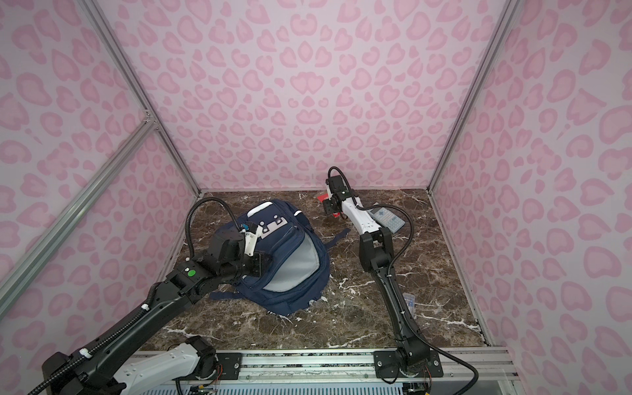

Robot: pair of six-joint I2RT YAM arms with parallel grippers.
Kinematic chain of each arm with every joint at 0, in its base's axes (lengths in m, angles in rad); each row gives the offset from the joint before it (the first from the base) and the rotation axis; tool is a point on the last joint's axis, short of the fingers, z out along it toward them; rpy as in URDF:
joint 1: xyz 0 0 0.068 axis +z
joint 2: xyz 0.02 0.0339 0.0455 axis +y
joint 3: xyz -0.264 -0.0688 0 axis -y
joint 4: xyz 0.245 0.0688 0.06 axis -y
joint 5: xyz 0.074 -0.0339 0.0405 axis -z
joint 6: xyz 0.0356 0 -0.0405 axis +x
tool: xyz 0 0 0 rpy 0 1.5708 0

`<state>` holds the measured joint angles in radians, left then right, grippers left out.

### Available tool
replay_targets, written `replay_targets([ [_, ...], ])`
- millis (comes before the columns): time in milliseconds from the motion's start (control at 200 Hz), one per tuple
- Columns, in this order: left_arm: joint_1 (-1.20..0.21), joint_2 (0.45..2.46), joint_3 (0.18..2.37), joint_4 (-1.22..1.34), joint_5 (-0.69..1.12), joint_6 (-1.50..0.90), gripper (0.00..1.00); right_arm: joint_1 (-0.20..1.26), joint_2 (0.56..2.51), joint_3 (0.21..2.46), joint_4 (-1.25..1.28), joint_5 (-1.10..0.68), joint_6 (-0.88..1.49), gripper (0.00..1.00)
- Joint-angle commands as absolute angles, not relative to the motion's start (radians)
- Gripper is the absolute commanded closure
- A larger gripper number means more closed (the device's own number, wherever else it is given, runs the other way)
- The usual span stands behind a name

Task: Pack books, pencil case, and school supplies into a backpack
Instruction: Move the loose stationery to the center of the table, then close the student bag at the center of the table.

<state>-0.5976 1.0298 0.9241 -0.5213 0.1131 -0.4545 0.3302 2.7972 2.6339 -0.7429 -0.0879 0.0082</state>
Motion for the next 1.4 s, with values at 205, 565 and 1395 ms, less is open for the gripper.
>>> replay_targets([
  [205, -0.597, 1.007, 0.915, -0.512, 0.126, -0.472, 0.97, 0.309, 2.807, 2.534, -1.048, -0.172, 0.043, 0.55],
  [565, -0.597, 0.974, 0.911, -0.518, 0.121, -0.479, 0.97, 0.333, 2.455, 2.007, -0.990, -0.112, 0.187, 0.71],
  [1395, -0.875, 1.009, 0.991, -0.491, -0.119, -0.574, 0.41, 0.275, 1.552, 0.852, -0.337, -0.333, 0.482, 0.27],
])
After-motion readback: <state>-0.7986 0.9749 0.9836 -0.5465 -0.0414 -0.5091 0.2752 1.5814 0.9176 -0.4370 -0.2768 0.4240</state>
